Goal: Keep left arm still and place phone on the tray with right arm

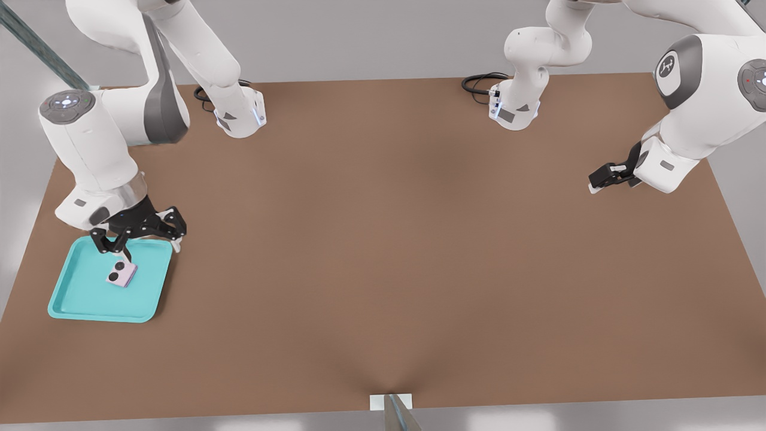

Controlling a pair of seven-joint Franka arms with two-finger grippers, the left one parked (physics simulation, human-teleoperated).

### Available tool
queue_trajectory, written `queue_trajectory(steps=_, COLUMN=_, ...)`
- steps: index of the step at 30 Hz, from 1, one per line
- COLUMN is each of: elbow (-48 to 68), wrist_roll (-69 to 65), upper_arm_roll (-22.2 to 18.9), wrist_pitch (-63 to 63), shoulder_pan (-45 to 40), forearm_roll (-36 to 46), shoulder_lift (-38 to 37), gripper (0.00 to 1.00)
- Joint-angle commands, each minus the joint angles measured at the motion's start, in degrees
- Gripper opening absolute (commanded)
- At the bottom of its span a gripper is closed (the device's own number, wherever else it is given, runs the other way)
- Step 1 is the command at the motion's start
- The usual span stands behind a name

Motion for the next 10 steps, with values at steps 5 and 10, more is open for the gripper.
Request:
queue_trajectory(steps=5, elbow=1.1, wrist_roll=11.9, upper_arm_roll=-45.6, wrist_pitch=-22.8, shoulder_pan=41.6, forearm_roll=8.5, shoulder_lift=-2.4, gripper=1.00)
queue_trajectory(steps=10, elbow=11.3, wrist_roll=12.0, upper_arm_roll=-42.2, wrist_pitch=-28.7, shoulder_pan=36.8, forearm_roll=8.5, shoulder_lift=3.1, gripper=1.00)
